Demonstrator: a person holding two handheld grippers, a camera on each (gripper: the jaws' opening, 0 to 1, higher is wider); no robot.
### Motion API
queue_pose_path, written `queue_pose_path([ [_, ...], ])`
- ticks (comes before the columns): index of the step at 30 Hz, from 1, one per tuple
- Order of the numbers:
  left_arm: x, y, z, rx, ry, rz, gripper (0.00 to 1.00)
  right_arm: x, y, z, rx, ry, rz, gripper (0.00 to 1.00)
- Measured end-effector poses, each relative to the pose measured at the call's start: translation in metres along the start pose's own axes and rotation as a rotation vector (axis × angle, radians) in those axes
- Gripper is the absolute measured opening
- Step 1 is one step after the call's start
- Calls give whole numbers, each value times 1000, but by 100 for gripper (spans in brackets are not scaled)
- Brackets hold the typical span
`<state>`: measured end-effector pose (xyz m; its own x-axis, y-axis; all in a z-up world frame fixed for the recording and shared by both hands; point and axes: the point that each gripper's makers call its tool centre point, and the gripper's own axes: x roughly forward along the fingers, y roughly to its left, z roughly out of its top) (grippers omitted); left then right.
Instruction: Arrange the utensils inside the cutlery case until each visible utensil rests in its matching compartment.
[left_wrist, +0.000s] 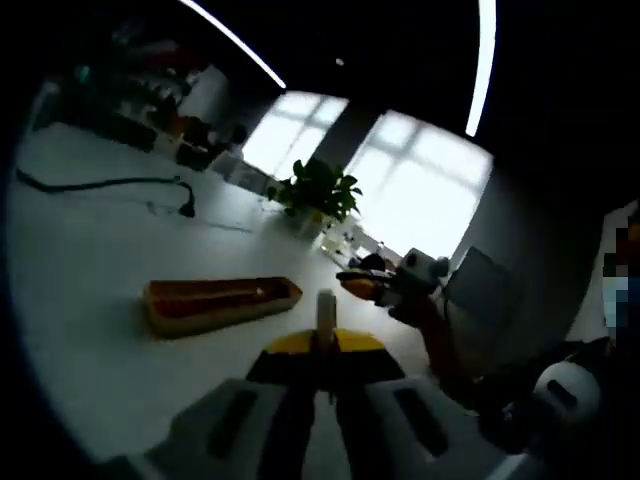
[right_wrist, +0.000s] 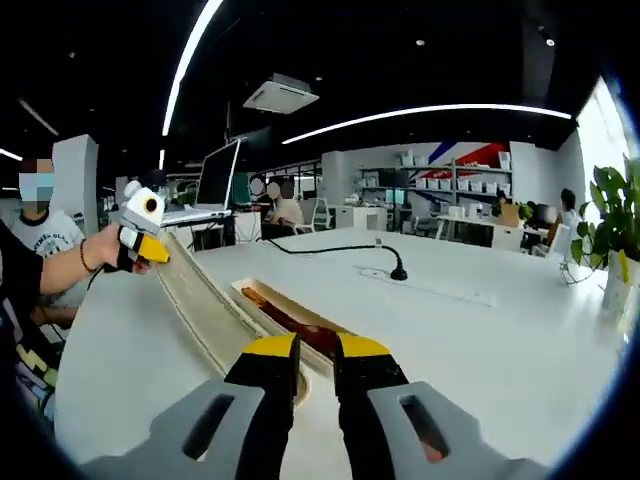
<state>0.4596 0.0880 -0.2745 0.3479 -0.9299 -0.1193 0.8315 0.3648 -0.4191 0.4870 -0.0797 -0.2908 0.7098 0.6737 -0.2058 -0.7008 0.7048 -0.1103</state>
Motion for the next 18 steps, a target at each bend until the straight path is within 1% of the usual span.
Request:
queue_pose_path([
  [2,1,-6,1,90,32,-12,3,1,14,9,-104,2,38,20],
  [3,1,-9,6,114,15,-22,3,2,25,12,-164,23,77,21],
  [5,2,-13,9,198,40,-28,3,4,40,14,-239,71,135,21],
  [6,3,-15,10,226,52,-33,3,5,45,14,-259,94,148,20],
  [7,3,-20,11,276,65,-46,3,6,48,13,-289,135,168,20],
  [9,3,-27,13,360,92,-64,4,11,53,12,-347,188,203,21],
  [10,3,-26,13,393,107,-54,4,12,56,10,-362,208,224,21],
  [11,2,-30,13,399,122,-67,4,14,57,7,-387,248,238,20],
  [12,2,-32,15,416,127,-70,4,13,56,3,-404,277,247,19],
  [13,1,-33,15,431,138,-72,4,13,57,-3,-433,321,263,18],
  [14,0,-33,15,459,151,-76,4,12,56,-7,-436,340,264,16],
  [15,-1,-32,17,497,161,-67,4,14,55,-9,-443,342,263,13],
  [16,-1,-32,17,493,162,-63,4,14,56,-12,-428,344,267,7],
  [17,-2,-27,17,498,176,-44,4,15,59,-10,-380,315,266,6],
  [18,-2,-26,17,489,179,-50,4,15,54,-11,-372,312,246,6],
])
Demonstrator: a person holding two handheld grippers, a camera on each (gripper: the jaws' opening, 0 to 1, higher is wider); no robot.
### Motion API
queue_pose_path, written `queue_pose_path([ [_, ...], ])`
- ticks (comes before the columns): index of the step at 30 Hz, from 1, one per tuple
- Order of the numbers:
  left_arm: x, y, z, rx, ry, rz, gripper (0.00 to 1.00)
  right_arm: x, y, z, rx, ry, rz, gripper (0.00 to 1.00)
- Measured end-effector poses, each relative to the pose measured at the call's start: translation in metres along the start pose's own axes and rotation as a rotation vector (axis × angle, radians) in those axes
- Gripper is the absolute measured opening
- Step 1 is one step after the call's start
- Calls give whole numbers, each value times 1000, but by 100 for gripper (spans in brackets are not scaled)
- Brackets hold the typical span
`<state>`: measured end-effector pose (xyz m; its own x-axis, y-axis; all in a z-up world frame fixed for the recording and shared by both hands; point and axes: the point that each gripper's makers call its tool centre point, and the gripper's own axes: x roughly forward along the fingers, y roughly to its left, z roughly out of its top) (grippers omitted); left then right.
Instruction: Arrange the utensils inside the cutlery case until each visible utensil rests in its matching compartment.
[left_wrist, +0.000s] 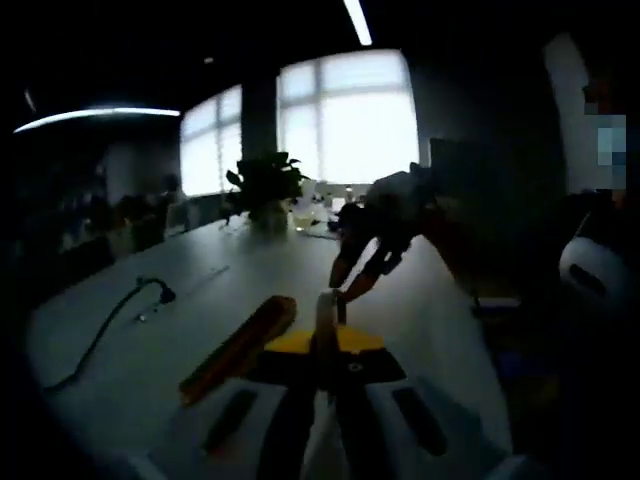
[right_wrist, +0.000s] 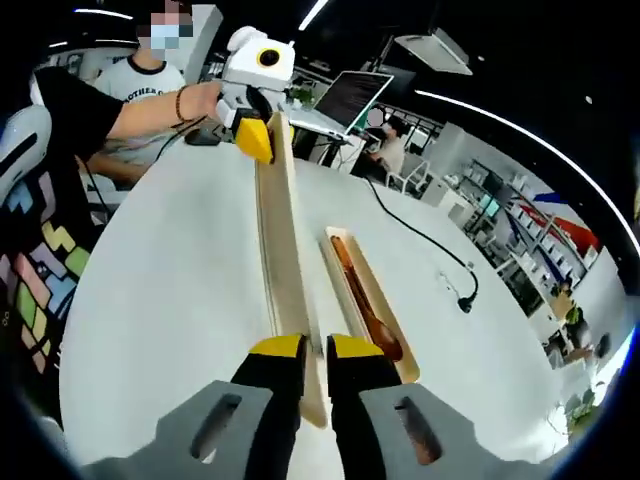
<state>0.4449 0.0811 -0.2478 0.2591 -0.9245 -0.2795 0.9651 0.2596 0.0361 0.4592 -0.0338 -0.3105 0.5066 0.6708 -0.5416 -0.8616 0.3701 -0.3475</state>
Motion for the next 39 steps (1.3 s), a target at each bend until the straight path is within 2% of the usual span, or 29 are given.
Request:
queue_pose_path([
  [2,-2,2,-3,-7,-4,0,5,-2,1,1,103,-37,9,4],
  [4,-3,10,-4,6,-11,40,7,-2,3,1,60,-38,-8,4],
  [6,-3,15,-6,4,-13,58,10,-3,8,2,31,-11,-18,3],
  [10,-6,33,-5,-101,-64,116,14,-9,5,12,-14,-1,-53,2],
  [13,-10,41,-5,-251,-118,107,16,-17,-5,21,-69,9,-106,2],
  [14,-10,42,-6,-298,-134,97,22,-18,-6,22,-76,15,-112,2],
  [15,-11,43,-9,-363,-144,85,29,-19,-8,23,-89,22,-121,2],
  [16,-12,46,-8,-446,-188,69,38,-20,-11,25,-96,23,-138,2],
  [17,-13,46,-5,-490,-227,45,53,-22,-16,25,-128,34,-160,2],
  [18,-15,46,-3,-571,-277,15,63,-23,-18,24,-139,56,-169,2],
  [20,-15,49,-4,-709,-313,3,81,-25,-31,26,-211,71,-255,2],
  [21,-15,50,-4,-721,-324,0,85,-25,-34,27,-231,83,-287,2],
  [23,-13,56,1,-775,-383,-8,87,-22,-38,29,-293,89,-337,2],
  [25,-10,62,2,-897,-425,-15,90,-20,-45,29,-372,121,-411,2],
  [26,-7,63,6,-969,-458,-47,93,-20,-47,27,-389,139,-435,2],
  [28,-2,66,7,-1035,-483,-59,98,-15,-51,24,-434,158,-478,2],
  [29,1,67,6,-1039,-479,-53,99,-13,-51,23,-439,158,-485,2],
  [31,8,71,3,-1061,-472,-32,98,-9,-54,24,-480,146,-520,2],
  [33,12,75,2,-1136,-477,-28,91,-7,-57,25,-521,147,-555,2],
  [34,13,79,2,-1187,-494,-34,86,-6,-58,24,-546,153,-575,2],
  [35,14,82,3,-1258,-514,-59,75,-6,-60,24,-567,157,-594,2],
  [36,12,89,3,-1283,-528,-71,66,-6,-61,25,-609,161,-621,2],
  [37,13,96,0,-1321,-531,-57,58,-7,-62,26,-638,158,-639,2],
  [39,15,103,-5,-1313,-519,-36,50,-7,-64,27,-695,158,-673,2],
])
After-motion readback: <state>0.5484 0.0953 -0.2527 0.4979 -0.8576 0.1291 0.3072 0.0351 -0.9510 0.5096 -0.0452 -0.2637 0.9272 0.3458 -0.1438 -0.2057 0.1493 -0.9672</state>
